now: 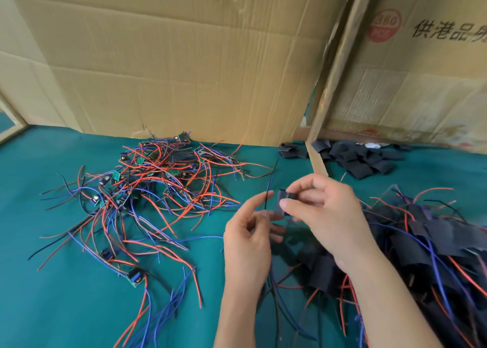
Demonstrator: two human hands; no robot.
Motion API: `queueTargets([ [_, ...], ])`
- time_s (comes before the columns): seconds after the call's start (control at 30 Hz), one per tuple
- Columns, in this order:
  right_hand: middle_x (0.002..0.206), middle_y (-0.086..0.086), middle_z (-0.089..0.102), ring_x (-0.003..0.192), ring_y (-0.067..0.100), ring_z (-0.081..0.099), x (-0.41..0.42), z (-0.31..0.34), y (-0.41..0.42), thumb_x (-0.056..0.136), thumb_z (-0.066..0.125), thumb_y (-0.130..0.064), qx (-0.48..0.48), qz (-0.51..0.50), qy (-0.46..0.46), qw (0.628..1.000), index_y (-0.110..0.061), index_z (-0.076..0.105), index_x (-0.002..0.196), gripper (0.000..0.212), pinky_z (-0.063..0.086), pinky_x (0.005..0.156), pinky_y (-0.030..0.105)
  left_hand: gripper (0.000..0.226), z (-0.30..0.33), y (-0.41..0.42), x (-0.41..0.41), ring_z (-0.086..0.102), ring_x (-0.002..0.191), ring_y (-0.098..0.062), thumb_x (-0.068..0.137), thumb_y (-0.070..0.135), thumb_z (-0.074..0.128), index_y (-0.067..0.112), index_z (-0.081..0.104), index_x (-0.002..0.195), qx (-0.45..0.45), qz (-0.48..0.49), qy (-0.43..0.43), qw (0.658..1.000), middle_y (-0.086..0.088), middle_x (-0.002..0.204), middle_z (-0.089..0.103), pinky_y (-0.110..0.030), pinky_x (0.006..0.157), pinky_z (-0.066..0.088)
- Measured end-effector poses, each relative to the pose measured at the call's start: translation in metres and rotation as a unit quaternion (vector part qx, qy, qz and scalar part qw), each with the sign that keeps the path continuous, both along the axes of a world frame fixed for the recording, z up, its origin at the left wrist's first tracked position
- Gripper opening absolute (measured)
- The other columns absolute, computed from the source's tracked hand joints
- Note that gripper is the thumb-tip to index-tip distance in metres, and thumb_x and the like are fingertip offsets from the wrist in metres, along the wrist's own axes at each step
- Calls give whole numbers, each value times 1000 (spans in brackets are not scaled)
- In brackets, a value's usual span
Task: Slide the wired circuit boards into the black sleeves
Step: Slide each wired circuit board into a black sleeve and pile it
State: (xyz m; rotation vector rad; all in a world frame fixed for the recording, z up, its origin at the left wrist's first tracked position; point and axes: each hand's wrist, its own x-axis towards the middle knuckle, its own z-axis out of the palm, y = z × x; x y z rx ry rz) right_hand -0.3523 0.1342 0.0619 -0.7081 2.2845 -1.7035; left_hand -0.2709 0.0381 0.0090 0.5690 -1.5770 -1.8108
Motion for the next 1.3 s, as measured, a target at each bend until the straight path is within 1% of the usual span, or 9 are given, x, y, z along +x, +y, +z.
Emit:
queueTargets([
  [0.07,78,1,78,66,15,70,-8,3,5,82,80,-3,-93,-71,-30,993,-15,69,92,18,61,70,35,37,0,1,1,68,62,-18,101,-7,45,18,70,112,-4,-15,4,1000,-11,85,76,-24,58,56],
  [0.2,79,3,77,75,18,73,-17,6,7,87,76,0,-300,-183,-133,927,-6,71,96,13,59,70,24,36,0,5,1,66,61,-16,102,-5,45,19,72,107,-29,-55,-1,998,-8,83,76,-24,59,54],
  [0.4,99,16,71,84,23,73,-22,3,11,93,72,-6,-391,-205,-201,874,5,62,117,28,60,80,27,37,0,8,3,65,63,-14,102,-7,44,16,73,105,-31,-85,9,996,-9,82,75,-20,60,51],
  [0.6,93,16,72,78,24,69,-20,3,9,90,75,-4,-356,-147,-220,896,-1,66,106,18,59,73,27,39,-1,7,3,66,64,-14,101,-8,44,18,74,103,-30,-87,15,996,-10,83,75,-21,61,52],
  [0.8,82,10,73,70,21,68,-11,-2,3,80,79,2,-268,-18,-252,930,-9,59,123,49,57,67,26,35,0,5,4,69,66,-17,100,-4,49,23,67,112,-28,-74,14,997,-7,85,77,-23,61,53],
  [0.93,96,14,76,82,27,74,-8,-7,-1,73,84,4,-173,20,-232,957,-12,60,128,63,59,78,36,38,1,4,6,75,74,-23,99,-2,55,26,53,126,-2,-40,26,999,-8,93,77,-23,60,55],
  [1.1,90,7,79,80,22,76,-6,-8,0,73,84,-5,-84,32,-155,984,-19,68,115,47,56,75,29,41,1,2,6,77,80,-27,96,-3,60,20,49,127,27,-34,43,998,-7,106,72,-25,64,57],
  [1.2,84,7,79,71,19,74,-7,-10,1,79,78,4,-98,5,-139,985,-16,71,108,35,54,64,20,47,1,3,5,76,86,-27,90,-6,60,23,52,126,51,-58,55,996,-6,107,73,-28,72,60],
  [1.3,87,10,79,76,21,74,-8,-10,-1,79,77,4,-136,-25,-138,981,-16,73,103,32,54,68,24,54,-1,0,7,75,94,-29,79,1,59,26,54,126,103,-97,69,988,-1,112,73,-31,78,60],
])
